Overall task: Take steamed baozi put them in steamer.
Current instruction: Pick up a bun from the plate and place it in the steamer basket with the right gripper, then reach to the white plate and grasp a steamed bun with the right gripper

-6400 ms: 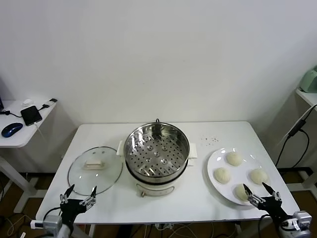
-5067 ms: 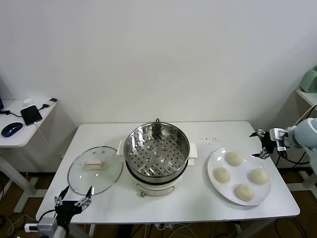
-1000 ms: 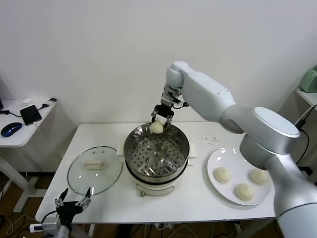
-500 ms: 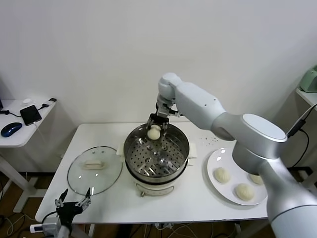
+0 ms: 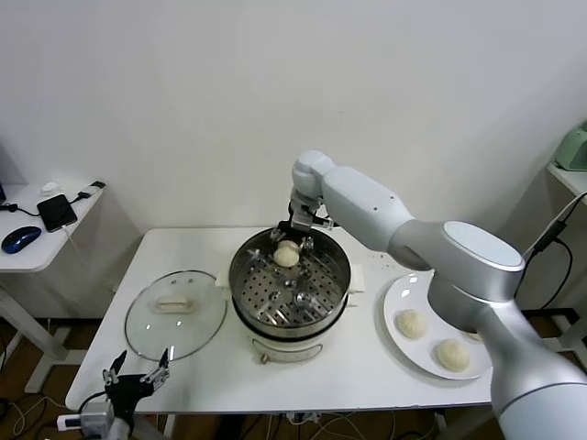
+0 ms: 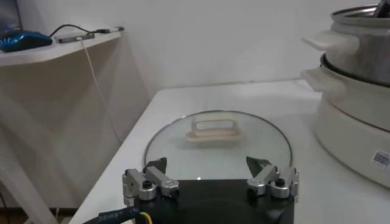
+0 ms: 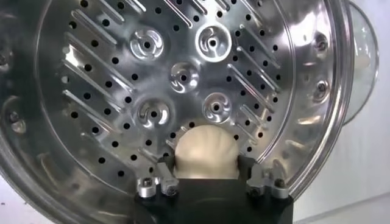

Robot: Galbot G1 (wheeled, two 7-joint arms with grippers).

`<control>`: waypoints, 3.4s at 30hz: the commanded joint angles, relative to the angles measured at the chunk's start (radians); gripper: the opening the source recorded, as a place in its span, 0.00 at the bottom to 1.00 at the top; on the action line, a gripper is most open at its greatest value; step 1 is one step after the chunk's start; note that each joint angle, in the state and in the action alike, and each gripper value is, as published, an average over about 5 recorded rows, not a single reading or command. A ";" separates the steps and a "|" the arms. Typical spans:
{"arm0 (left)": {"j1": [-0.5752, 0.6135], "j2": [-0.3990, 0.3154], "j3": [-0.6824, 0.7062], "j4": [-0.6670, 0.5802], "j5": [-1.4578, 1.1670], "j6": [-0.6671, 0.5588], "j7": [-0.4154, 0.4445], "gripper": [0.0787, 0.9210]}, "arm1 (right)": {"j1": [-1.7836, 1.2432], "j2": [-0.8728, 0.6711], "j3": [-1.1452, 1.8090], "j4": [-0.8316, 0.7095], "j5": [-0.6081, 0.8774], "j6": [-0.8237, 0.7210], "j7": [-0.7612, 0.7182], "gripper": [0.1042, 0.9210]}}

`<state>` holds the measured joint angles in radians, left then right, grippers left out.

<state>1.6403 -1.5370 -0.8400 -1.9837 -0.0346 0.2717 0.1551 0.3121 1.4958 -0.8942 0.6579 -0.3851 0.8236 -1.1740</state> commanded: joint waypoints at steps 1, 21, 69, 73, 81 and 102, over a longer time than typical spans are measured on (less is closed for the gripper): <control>0.002 0.000 0.001 -0.004 0.002 0.001 0.001 0.88 | 0.070 -0.096 -0.007 0.144 0.218 -0.142 -0.146 0.87; -0.005 0.016 0.013 -0.013 -0.024 0.020 0.018 0.88 | 0.125 -0.767 0.054 0.650 0.483 -1.259 -0.269 0.88; -0.004 0.022 0.028 0.017 -0.024 0.017 0.022 0.88 | -0.520 -0.754 0.351 0.588 0.148 -1.133 -0.098 0.88; -0.004 0.021 0.030 0.020 -0.022 0.017 0.022 0.88 | -0.532 -0.737 0.358 0.580 0.132 -1.127 -0.095 0.88; -0.002 0.023 0.025 0.025 -0.022 0.017 0.020 0.88 | -0.538 -0.702 0.370 0.552 0.089 -1.113 -0.086 0.88; -0.003 0.022 0.027 0.032 -0.020 0.015 0.019 0.88 | -0.558 -0.697 0.384 0.550 0.068 -1.116 -0.085 0.87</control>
<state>1.6376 -1.5151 -0.8132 -1.9518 -0.0548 0.2869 0.1742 -0.2402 0.7937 -0.5148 1.2115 -0.3092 -0.2946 -1.2629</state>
